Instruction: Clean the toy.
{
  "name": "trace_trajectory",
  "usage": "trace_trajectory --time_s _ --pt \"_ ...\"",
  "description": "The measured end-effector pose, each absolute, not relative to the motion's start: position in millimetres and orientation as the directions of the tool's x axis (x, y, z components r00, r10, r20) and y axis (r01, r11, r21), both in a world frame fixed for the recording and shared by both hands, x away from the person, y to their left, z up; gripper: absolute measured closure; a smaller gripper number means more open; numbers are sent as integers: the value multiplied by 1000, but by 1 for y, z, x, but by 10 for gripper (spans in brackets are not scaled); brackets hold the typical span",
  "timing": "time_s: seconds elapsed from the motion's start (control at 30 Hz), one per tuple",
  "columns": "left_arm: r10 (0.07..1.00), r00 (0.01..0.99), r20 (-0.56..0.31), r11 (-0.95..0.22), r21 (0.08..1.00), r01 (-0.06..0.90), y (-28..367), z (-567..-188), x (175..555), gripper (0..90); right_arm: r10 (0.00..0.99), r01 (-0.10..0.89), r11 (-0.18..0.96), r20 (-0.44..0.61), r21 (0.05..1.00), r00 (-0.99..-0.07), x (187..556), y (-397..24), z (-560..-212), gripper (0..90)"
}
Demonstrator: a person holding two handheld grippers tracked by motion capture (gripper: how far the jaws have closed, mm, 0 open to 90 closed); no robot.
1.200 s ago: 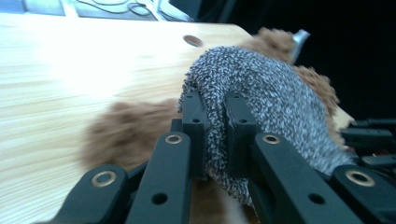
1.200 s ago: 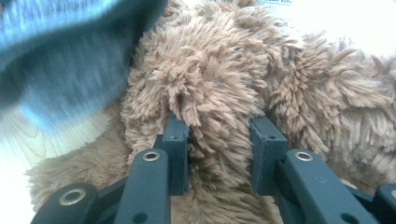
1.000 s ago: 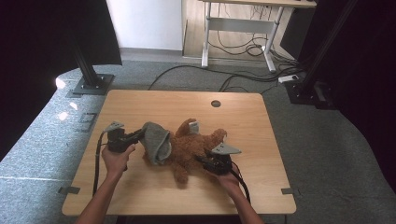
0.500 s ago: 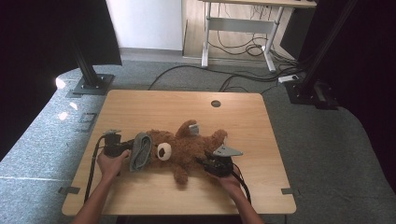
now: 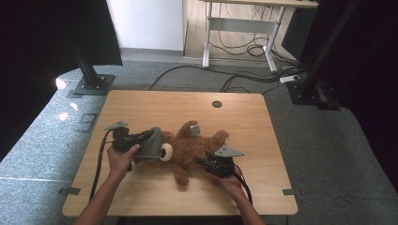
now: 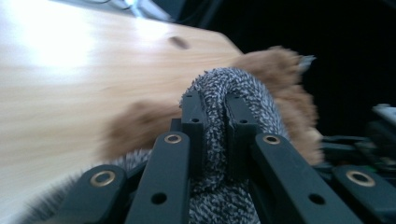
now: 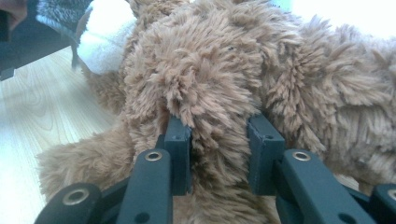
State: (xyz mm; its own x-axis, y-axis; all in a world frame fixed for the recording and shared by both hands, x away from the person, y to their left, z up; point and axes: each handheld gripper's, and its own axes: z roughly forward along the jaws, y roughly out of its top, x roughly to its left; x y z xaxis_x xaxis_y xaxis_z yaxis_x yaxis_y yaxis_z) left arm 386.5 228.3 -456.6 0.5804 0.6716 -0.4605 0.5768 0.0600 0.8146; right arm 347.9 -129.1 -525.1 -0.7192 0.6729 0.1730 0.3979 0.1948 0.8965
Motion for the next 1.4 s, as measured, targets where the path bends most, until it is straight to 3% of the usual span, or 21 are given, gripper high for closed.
trace_trajectory --time_s 0.17,0.33,0.47,0.53,0.73,0.93,1.4 --pt "620 662 -421 -3 843 538 186 -438 385 803 671 396 198 171 897 -722 348 -129 -525 670" --pt "616 677 -403 -63 832 552 150 -438 396 799 671 393 201 166 897 -722 347 -128 -525 670" --pt "650 670 -359 -139 810 569 128 -449 403 797 670 394 200 168 897 -723 348 -128 -525 669" --pt "697 655 -292 -185 809 558 125 -454 405 798 670 394 203 166 897 -724 348 -128 -525 670" --pt "754 592 -286 -152 800 580 144 -454 408 798 664 385 214 155 898 -731 346 -127 -525 671" --pt "754 524 -396 -42 767 640 176 -463 415 793 663 386 208 160 899 -731 345 -126 -526 671" --pt "802 436 -408 56 779 625 233 -466 410 793 664 390 201 167 899 -729 345 -126 -526 672"
